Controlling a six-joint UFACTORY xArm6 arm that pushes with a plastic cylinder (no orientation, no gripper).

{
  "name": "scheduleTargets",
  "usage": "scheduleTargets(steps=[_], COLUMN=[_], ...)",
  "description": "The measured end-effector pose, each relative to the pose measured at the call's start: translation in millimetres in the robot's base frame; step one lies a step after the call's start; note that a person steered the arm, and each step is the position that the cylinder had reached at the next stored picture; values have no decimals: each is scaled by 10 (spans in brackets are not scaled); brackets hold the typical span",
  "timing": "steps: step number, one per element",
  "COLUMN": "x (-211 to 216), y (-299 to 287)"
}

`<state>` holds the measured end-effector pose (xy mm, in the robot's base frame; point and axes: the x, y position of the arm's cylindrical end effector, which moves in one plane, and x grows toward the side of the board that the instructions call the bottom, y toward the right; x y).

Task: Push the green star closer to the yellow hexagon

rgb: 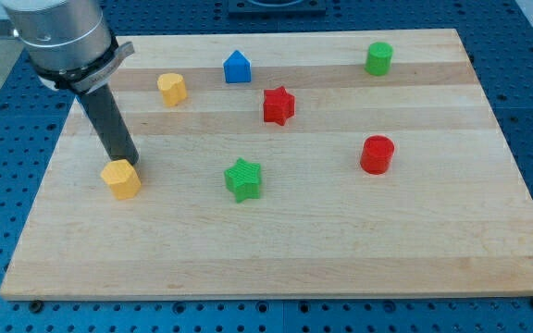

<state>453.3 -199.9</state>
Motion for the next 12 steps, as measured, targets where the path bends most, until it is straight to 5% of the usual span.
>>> scheduleTargets(steps=[3,5,7,10,12], x=[13,303,501,528,748], y=[1701,1642,2354,842,1313])
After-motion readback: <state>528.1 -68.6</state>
